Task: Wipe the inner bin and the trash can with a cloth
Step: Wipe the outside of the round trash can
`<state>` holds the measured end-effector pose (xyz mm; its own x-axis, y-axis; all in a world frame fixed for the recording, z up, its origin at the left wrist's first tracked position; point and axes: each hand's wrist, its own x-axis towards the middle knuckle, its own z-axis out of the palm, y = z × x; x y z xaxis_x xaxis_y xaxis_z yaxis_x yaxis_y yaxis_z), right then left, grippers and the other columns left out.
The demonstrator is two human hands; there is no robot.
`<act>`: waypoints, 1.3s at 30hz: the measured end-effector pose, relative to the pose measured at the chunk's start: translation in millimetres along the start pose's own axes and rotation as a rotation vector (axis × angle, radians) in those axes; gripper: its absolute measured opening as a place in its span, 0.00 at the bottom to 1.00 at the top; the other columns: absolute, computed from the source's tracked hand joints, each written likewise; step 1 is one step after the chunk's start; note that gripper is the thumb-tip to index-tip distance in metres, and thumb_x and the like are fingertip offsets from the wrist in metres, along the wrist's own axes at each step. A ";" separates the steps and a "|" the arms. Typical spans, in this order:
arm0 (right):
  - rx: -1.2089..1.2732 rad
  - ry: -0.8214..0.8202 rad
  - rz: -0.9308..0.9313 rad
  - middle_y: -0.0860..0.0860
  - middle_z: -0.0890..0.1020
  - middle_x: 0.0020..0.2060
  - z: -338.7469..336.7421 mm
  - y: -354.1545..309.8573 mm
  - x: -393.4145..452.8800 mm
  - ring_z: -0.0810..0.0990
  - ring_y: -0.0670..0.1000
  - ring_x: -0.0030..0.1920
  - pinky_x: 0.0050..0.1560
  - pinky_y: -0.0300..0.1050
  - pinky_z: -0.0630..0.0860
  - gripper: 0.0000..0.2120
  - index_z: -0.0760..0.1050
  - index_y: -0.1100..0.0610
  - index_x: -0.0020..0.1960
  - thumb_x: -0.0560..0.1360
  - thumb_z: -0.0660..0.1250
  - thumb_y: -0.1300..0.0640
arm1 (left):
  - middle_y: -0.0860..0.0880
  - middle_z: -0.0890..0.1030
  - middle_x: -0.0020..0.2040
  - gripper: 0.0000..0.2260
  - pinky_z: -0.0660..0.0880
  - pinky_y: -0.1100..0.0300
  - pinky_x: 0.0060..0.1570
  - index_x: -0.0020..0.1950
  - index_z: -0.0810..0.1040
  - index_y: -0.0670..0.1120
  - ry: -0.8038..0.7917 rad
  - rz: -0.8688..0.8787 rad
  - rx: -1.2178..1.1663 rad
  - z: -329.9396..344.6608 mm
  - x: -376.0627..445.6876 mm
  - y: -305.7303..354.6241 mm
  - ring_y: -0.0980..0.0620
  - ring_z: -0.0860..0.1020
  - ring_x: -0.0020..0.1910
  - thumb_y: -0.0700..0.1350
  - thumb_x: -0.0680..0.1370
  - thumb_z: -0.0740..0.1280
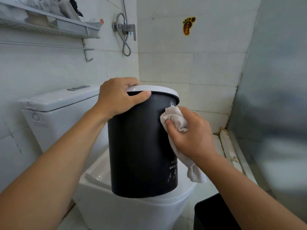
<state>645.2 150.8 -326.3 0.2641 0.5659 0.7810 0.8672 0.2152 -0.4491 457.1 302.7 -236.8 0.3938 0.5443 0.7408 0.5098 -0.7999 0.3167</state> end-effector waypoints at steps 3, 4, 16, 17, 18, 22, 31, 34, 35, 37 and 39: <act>0.020 -0.060 -0.072 0.45 0.78 0.38 -1.5 2.2 -15.5 0.78 0.49 0.38 0.37 0.52 0.77 0.10 0.77 0.46 0.53 0.76 0.68 0.42 | 0.52 0.78 0.33 0.19 0.72 0.55 0.40 0.37 0.77 0.50 0.008 -0.027 -0.004 3.9 2.1 -2.2 0.51 0.77 0.38 0.66 0.73 0.69; 0.030 -0.106 -0.108 0.44 0.78 0.39 -1.1 3.6 -25.0 0.78 0.48 0.37 0.37 0.51 0.77 0.10 0.77 0.46 0.53 0.75 0.69 0.42 | 0.51 0.78 0.33 0.20 0.72 0.54 0.40 0.37 0.77 0.49 0.014 -0.050 -0.004 4.3 3.9 -4.9 0.50 0.77 0.37 0.66 0.72 0.69; 0.096 -0.045 -0.050 0.44 0.82 0.41 4.7 8.0 -18.4 0.81 0.47 0.40 0.40 0.51 0.79 0.14 0.79 0.43 0.58 0.75 0.68 0.40 | 0.54 0.75 0.30 0.21 0.68 0.57 0.36 0.35 0.76 0.49 -0.002 -0.087 -0.042 -1.6 1.6 -5.7 0.53 0.73 0.34 0.68 0.69 0.68; 0.096 -0.007 -0.007 0.44 0.82 0.40 5.1 7.3 -9.2 0.81 0.47 0.40 0.41 0.51 0.79 0.13 0.79 0.44 0.56 0.75 0.68 0.40 | 0.55 0.75 0.30 0.21 0.67 0.57 0.36 0.36 0.76 0.49 -0.008 -0.070 -0.035 -2.0 0.2 -3.2 0.54 0.74 0.34 0.68 0.69 0.68; 0.105 0.027 0.041 0.44 0.82 0.39 4.9 6.3 -0.1 0.81 0.47 0.40 0.41 0.52 0.79 0.11 0.78 0.44 0.54 0.76 0.69 0.40 | 0.55 0.76 0.31 0.21 0.67 0.57 0.36 0.36 0.76 0.50 -0.012 -0.053 -0.027 -2.3 -1.6 -0.4 0.54 0.74 0.34 0.68 0.69 0.68; 0.133 0.121 0.169 0.44 0.81 0.37 5.5 3.5 18.4 0.81 0.48 0.40 0.41 0.55 0.79 0.09 0.75 0.46 0.48 0.77 0.69 0.42 | 0.53 0.78 0.32 0.22 0.70 0.57 0.38 0.38 0.78 0.50 -0.012 -0.007 0.012 -4.1 -6.6 7.5 0.54 0.76 0.35 0.69 0.70 0.66; -0.009 -0.039 -0.156 0.43 0.75 0.37 4.4 -7.2 -29.5 0.74 0.47 0.35 0.33 0.46 0.75 0.11 0.80 0.46 0.54 0.75 0.70 0.44 | 0.53 0.78 0.32 0.21 0.71 0.56 0.39 0.39 0.79 0.51 0.006 -0.080 -0.027 0.5 1.2 0.9 0.53 0.77 0.37 0.69 0.69 0.68; -0.005 -0.024 -0.137 0.43 0.75 0.36 -2.4 -8.2 -22.5 0.75 0.47 0.35 0.33 0.47 0.75 0.10 0.79 0.44 0.54 0.75 0.70 0.43 | 0.53 0.77 0.31 0.22 0.70 0.56 0.38 0.38 0.77 0.50 0.013 -0.032 0.020 1.7 -1.6 10.1 0.53 0.76 0.36 0.70 0.70 0.66; 0.003 -0.004 -0.124 0.43 0.75 0.36 -3.1 -11.0 -19.2 0.75 0.47 0.35 0.33 0.48 0.75 0.09 0.79 0.44 0.53 0.75 0.70 0.43 | 0.53 0.77 0.31 0.23 0.71 0.56 0.39 0.38 0.77 0.50 0.021 -0.011 0.048 2.7 -3.6 14.4 0.54 0.76 0.35 0.70 0.70 0.65; 0.005 0.036 -0.087 0.43 0.75 0.35 -3.0 -18.3 -9.8 0.75 0.47 0.35 0.32 0.49 0.74 0.08 0.77 0.44 0.51 0.76 0.69 0.42 | 0.53 0.78 0.30 0.23 0.74 0.54 0.41 0.39 0.78 0.50 0.040 0.028 0.113 5.8 -6.1 25.0 0.54 0.77 0.35 0.70 0.71 0.64; -0.015 0.063 -0.044 0.44 0.75 0.35 -2.2 -25.3 1.3 0.75 0.47 0.35 0.33 0.49 0.75 0.09 0.76 0.45 0.49 0.76 0.68 0.41 | 0.53 0.78 0.30 0.24 0.75 0.52 0.42 0.40 0.79 0.51 0.052 0.058 0.161 8.2 -6.0 33.4 0.53 0.77 0.35 0.72 0.71 0.62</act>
<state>624.5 144.3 -313.0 0.2512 0.5053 0.8256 0.8845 0.2265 -0.4078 478.0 274.9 -235.5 0.3880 0.4812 0.7861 0.6047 -0.7766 0.1768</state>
